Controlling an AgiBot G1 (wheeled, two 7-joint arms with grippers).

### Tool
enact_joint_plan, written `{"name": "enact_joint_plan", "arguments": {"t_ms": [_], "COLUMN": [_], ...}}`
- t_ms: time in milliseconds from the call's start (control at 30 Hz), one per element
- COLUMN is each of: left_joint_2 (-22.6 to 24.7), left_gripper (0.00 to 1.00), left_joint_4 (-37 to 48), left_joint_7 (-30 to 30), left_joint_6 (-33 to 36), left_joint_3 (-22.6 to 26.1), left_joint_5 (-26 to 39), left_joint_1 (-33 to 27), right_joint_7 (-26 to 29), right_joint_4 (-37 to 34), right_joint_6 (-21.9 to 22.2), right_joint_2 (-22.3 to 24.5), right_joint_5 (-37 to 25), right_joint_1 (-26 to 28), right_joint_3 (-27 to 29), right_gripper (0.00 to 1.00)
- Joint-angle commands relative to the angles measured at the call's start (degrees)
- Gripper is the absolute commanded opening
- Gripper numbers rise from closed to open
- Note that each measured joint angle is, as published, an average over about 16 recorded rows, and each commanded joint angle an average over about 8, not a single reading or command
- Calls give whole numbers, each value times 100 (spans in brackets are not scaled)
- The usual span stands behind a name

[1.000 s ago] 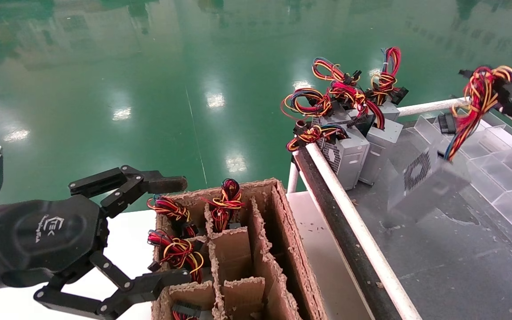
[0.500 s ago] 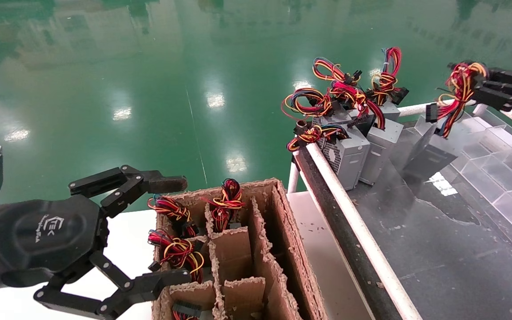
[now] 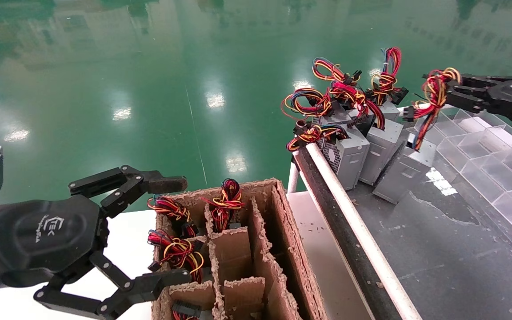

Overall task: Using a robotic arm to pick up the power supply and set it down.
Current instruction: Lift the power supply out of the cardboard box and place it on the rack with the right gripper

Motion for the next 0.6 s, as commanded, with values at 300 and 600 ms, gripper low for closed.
{"name": "enact_joint_plan", "arguments": {"t_ms": [300,600], "left_joint_2": [0,0], "left_gripper": [100,100], "left_joint_4": [0,0], "left_joint_7": [0,0], "left_joint_6": [0,0], "left_joint_3": [0,1], "left_joint_5": [0,-1], "left_joint_1": [0,0], "right_joint_7": [5,24], "right_joint_4": [-83,-111], "right_joint_6": [277,485], "right_joint_2": [-251,-546], "right_joint_5": [-31,-57], "right_joint_1": [150,181], "right_joint_3": [-21,-39], "right_gripper": [0,0]}}
